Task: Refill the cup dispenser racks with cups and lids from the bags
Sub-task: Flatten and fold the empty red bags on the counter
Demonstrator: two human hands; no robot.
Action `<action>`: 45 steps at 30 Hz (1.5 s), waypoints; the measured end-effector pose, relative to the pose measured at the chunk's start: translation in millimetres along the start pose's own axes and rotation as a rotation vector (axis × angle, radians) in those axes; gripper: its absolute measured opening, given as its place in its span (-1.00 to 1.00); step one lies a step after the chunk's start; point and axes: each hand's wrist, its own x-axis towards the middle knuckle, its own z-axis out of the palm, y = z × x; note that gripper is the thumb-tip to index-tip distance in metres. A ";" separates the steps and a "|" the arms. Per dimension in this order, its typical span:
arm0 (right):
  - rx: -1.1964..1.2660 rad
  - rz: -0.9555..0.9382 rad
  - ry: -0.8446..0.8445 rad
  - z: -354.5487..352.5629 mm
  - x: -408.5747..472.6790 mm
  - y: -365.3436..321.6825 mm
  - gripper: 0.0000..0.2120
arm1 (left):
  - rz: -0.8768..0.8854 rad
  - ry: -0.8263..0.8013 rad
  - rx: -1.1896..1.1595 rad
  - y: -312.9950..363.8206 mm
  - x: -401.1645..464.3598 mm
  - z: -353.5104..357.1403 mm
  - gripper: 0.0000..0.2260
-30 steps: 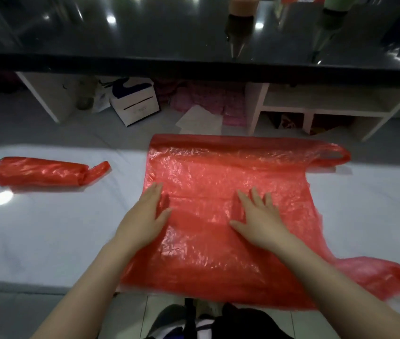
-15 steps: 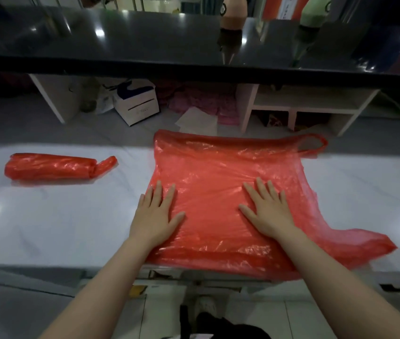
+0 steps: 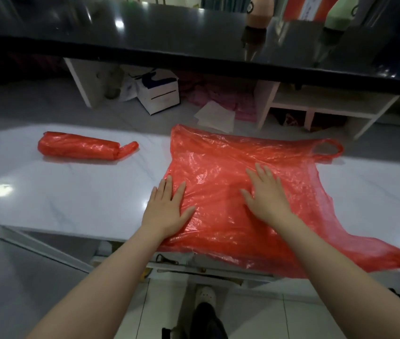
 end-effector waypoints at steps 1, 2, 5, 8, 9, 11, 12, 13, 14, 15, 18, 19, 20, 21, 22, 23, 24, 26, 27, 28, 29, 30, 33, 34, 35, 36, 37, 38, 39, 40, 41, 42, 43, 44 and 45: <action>0.028 -0.048 0.006 -3.6 8.2 -12.1 -0.41 | 0.000 -0.004 0.003 0.1 0.3 -0.3 -0.31; 0.057 -0.091 -0.003 -6.7 16.4 -24.2 -0.42 | -0.002 -0.010 0.004 0.0 0.4 -0.7 -0.31; 0.123 -0.203 -0.034 -11.5 41.7 -54.7 -0.44 | -0.011 -0.008 0.005 -1.8 2.3 -2.0 -0.32; 0.168 -0.288 -0.053 -10.6 66.1 -76.0 -0.47 | -0.009 -0.006 0.011 -4.4 4.2 -2.1 -0.31; 0.189 -0.320 -0.057 -9.4 74.4 -82.2 -0.48 | -0.009 -0.002 0.015 -5.0 4.7 -1.8 -0.31; 0.213 -0.390 -0.068 -5.8 92.7 -95.9 -0.50 | -0.006 0.008 0.030 -6.5 5.9 -1.4 -0.29; 0.212 -0.424 -0.076 -3.9 102.3 -102.6 -0.50 | -0.004 0.011 0.035 -6.9 6.3 -1.2 -0.29; 0.205 -0.459 -0.087 -1.6 112.1 -109.6 -0.50 | -0.006 0.016 0.036 -6.9 6.7 -1.0 -0.29; 0.196 -0.493 -0.097 0.5 122.3 -116.2 -0.49 | -0.009 0.024 0.033 -6.8 7.1 -0.9 -0.29; 0.185 -0.525 -0.102 2.6 132.8 -122.6 -0.49 | -0.012 0.033 0.028 -6.7 7.0 -0.8 -0.30; 0.148 -0.600 -0.075 9.1 164.3 -136.8 -0.50 | -0.014 0.042 0.026 -6.3 6.1 -1.8 -0.29; 0.133 -0.606 -0.072 11.5 173.9 -139.3 -0.51 | -0.015 0.042 0.029 -6.1 6.3 -2.3 -0.29; 0.117 -0.606 -0.081 15.0 182.5 -141.2 -0.51 | -0.022 0.040 0.032 -6.0 6.0 -2.3 -0.29; 0.099 -0.601 -0.091 18.8 189.2 -140.5 -0.51 | -0.025 0.038 0.033 -5.8 6.0 -2.4 -0.29; 0.085 -0.596 -0.106 23.5 193.7 -137.9 -0.50 | -0.027 0.036 0.034 -5.9 5.6 -2.2 -0.30; 0.073 -0.594 -0.121 28.8 196.8 -133.7 -0.50 | -0.032 0.037 0.031 -6.1 5.6 -1.8 -0.30; 0.062 -0.593 -0.127 33.9 198.5 -127.6 -0.49 | -0.037 0.040 0.024 -6.1 5.5 -1.3 -0.31; 0.048 -0.587 -0.103 43.2 200.8 -115.6 -0.46 | -0.049 0.054 0.012 -6.4 6.3 -0.5 -0.32; 0.041 -0.584 -0.085 46.3 202.9 -112.0 -0.44 | -0.055 0.063 0.008 -6.3 7.0 0.0 -0.31; 0.033 -0.583 -0.073 48.4 205.0 -110.7 -0.41 | -0.064 0.065 0.003 -6.1 6.9 0.1 -0.31; 0.027 -0.580 -0.066 49.5 207.4 -110.7 -0.38 | -0.075 0.060 0.001 -6.0 6.4 -0.1 -0.31; 0.022 -0.574 -0.060 49.9 209.8 -111.4 -0.37 | -0.094 0.055 -0.001 -6.2 5.5 -0.1 -0.30; -0.002 -0.563 -0.056 50.8 214.7 -113.5 -0.36 | -0.172 0.054 -0.009 -7.7 1.1 0.3 -0.29; -0.006 -0.560 -0.060 51.1 215.5 -113.6 -0.36 | -0.183 0.053 -0.011 -8.4 -0.6 0.1 -0.29; -0.010 -0.557 -0.064 51.4 216.0 -113.7 -0.36 | -0.191 0.052 -0.013 -8.9 -2.0 0.0 -0.28; -0.013 -0.554 -0.067 51.2 216.5 -114.1 -0.36 | -0.198 0.048 -0.016 -9.3 -3.0 -0.4 -0.28; -0.016 -0.553 -0.068 50.3 217.2 -115.1 -0.36 | -0.202 0.042 -0.018 -9.8 -4.0 -1.1 -0.28; -0.022 -0.551 -0.068 48.7 218.0 -116.5 -0.37 | -0.205 0.035 -0.019 -10.5 -4.9 -1.7 -0.27; -0.030 -0.548 -0.068 46.6 219.3 -118.7 -0.38 | -0.207 0.028 -0.020 -11.2 -5.6 -2.2 -0.26; -0.040 -0.543 -0.072 43.8 221.1 -121.5 -0.40 | -0.210 0.021 -0.020 -11.9 -6.4 -2.5 -0.25; -0.049 -0.536 -0.078 40.3 223.3 -124.8 -0.43 | -0.212 0.017 -0.020 -12.1 -6.8 -2.7 -0.24; -0.055 -0.526 -0.082 36.3 225.5 -128.1 -0.47 | -0.212 0.016 -0.019 -12.1 -7.0 -2.7 -0.24; -0.058 -0.518 -0.076 32.6 227.0 -131.0 -0.51 | -0.211 0.016 -0.019 -12.0 -7.1 -2.6 -0.25; -0.063 -0.524 -0.056 29.5 228.0 -133.4 -0.55 | -0.207 0.016 -0.019 -12.1 -7.0 -2.8 -0.25; -0.074 -0.554 -0.023 27.6 228.2 -135.4 -0.59 | -0.203 0.016 -0.020 -12.4 -7.2 -3.0 -0.26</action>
